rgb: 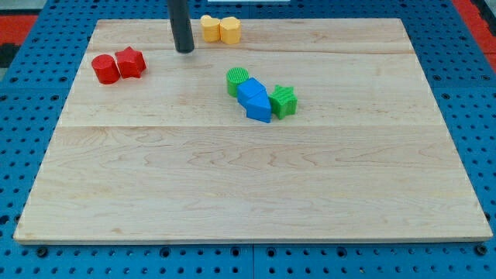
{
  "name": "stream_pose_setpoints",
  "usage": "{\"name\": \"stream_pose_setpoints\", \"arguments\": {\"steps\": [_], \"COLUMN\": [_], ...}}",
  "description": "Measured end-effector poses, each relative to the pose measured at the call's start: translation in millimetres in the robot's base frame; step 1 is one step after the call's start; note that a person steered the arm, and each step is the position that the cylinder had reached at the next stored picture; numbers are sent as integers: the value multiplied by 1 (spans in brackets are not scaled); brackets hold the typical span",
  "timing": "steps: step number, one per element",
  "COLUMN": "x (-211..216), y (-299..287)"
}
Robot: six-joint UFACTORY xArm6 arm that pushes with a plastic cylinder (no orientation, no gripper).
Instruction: Separate green circle from the blue cube
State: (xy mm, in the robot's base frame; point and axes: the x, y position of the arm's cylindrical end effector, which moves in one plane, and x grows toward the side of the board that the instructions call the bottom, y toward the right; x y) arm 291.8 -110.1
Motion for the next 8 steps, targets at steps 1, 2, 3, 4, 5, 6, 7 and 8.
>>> {"name": "stream_pose_setpoints", "arguments": {"steps": [1, 2, 3, 4, 5, 6, 7, 8], "x": [14, 30, 34, 58, 77, 95, 84, 54], "y": [2, 42, 48, 78, 122, 159, 179, 179]}}
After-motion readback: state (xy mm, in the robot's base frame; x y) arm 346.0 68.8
